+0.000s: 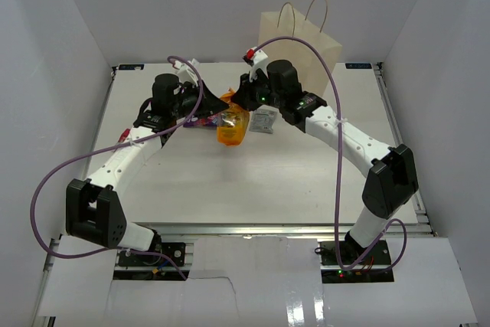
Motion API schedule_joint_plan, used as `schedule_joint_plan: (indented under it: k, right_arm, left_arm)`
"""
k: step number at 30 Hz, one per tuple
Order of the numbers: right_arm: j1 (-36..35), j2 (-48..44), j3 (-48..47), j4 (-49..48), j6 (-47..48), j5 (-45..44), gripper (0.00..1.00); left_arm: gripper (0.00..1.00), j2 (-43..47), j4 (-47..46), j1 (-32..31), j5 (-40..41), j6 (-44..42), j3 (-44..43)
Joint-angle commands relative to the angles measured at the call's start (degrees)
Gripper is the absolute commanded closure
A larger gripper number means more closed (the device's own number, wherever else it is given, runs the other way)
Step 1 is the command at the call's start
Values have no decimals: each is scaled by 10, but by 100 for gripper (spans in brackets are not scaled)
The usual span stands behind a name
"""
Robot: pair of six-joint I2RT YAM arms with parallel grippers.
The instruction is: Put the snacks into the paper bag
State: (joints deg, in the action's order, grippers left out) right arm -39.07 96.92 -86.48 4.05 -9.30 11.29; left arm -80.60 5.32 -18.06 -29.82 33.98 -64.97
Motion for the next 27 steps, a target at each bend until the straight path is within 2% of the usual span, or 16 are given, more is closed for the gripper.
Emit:
schedule_joint_plan:
  k: [1,3,7,8,10,11,14,18,22,27]
  right_arm:
    - [0,-1,-14,-22,13,28,85]
    - [1,-2,-12,-24,22,43,89]
    - [4,-7,-8,-27,36,76,92]
    - [5,-9,-7,-29,38,79,92]
    - [10,-14,-5,-33,39,93,92]
    - [14,-16,-5,-43,41,100,92]
    - [29,-22,-11,-68,47,126,92]
    - [55,-28,-29,-90,51,176,92]
    - [92,-30,-67,-97,55,211,92]
    - [136,-39,-134,-120,56,261,92]
  left_arm:
    - [100,17,-74,-1,-51,24,-8]
    - [100,15,-76,-1,-58,27,-9]
    - [76,13,-82,-1,-74,39,-9]
    - [64,14,-84,-1,-80,41,-9]
    - [53,16,-91,-1,-94,44,-9]
    - [44,20,-94,-1,-97,45,-9]
    - [32,37,-104,-1,-112,37,-10]
    - [26,60,-79,0,-100,-11,-31]
    - [22,84,-6,1,-38,-60,-62]
    - [10,132,7,10,66,-82,-44]
